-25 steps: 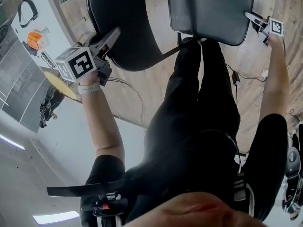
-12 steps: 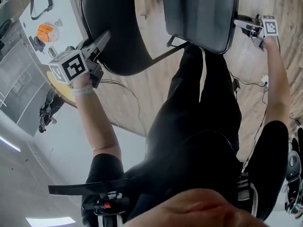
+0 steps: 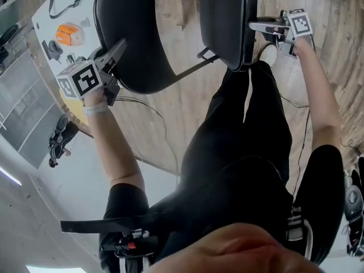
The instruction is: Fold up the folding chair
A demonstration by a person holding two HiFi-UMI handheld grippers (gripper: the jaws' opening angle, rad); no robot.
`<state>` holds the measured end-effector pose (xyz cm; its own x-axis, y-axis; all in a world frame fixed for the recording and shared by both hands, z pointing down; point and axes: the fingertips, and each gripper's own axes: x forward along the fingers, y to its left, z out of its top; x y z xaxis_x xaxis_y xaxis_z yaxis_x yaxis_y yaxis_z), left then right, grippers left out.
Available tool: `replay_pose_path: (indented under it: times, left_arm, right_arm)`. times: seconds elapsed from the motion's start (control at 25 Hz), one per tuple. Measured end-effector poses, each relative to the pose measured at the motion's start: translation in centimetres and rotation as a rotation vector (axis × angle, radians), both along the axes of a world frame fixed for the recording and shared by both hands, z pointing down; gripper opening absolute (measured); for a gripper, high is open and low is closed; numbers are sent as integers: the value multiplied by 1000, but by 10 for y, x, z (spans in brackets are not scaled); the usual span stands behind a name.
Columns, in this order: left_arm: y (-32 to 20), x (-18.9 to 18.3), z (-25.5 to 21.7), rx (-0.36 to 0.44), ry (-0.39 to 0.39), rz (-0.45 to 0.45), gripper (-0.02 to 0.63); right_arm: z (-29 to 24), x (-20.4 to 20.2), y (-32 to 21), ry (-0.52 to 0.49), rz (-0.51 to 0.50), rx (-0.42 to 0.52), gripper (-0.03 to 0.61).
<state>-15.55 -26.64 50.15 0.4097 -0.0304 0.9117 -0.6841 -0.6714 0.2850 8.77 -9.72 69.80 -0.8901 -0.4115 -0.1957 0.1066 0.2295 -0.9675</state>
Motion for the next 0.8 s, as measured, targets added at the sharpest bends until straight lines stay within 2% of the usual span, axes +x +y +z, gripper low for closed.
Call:
replay_pose_path:
  times: [0.32, 0.6, 0.72, 0.8]
  left_arm:
    - [-26, -17, -12, 42, 2, -33, 78]
    - [-28, -24, -3, 84, 2, -42, 78]
    - [-30, -26, -5, 102, 7, -44, 78]
    - [-33, -26, -6, 113, 13, -49, 78]
  right_arm:
    - [-48, -87, -68, -7, 12, -24, 55]
    - [-51, -149, -101, -5, 31, -39, 32]
    - [-40, -174, -117, 91, 32, -86, 31]
    - [-37, -187, -130, 149, 39, -72, 31]
